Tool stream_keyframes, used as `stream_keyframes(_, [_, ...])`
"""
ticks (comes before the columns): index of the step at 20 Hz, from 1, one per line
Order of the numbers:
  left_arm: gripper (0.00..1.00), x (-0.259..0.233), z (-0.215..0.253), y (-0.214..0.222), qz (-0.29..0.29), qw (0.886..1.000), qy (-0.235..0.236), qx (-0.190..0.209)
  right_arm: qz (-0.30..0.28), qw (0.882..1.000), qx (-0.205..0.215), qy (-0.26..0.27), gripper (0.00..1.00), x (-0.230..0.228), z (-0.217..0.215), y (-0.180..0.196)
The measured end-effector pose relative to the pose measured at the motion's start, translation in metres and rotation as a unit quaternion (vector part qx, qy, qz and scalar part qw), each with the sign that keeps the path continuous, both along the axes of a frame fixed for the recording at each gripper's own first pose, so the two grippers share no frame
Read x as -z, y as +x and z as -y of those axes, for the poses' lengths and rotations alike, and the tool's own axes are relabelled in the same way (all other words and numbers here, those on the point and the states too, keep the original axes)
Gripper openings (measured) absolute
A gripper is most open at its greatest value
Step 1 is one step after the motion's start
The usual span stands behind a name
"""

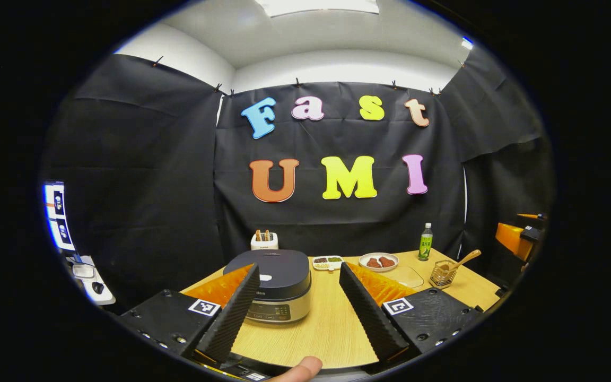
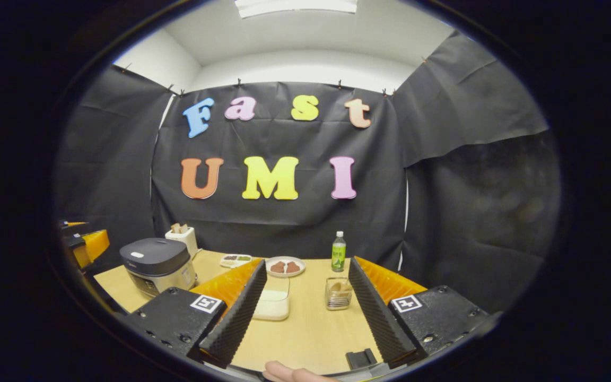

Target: Close the left gripper, press the button to open the rice cooker; take a wooden spoon from the chopstick holder with the right hand, scoop a spoonful of rice and pour it into the rice cooker, then put the wooden spoon back into the chopstick holder.

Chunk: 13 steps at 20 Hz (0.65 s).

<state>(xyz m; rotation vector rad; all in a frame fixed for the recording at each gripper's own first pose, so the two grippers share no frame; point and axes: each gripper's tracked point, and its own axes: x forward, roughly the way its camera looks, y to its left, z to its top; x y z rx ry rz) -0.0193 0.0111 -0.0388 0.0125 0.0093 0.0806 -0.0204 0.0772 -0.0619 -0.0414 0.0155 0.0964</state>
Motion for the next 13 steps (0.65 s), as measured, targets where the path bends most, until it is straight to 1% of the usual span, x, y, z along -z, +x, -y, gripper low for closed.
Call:
stream_keyframes(7, [0.96, 0.007, -0.005, 0.004, -0.004, 1.0, 0.0, 0.002, -0.012, 1.0, 0.01, 0.002, 1.0, 0.009, 0.006, 0.004])
stream_keyframes(13, [0.96, 0.01, -0.003, 0.005, -0.007, 1.0, -0.003, -0.001, -0.007, 1.0, 0.011, 0.003, 1.0, 0.01, 0.014, 0.003])
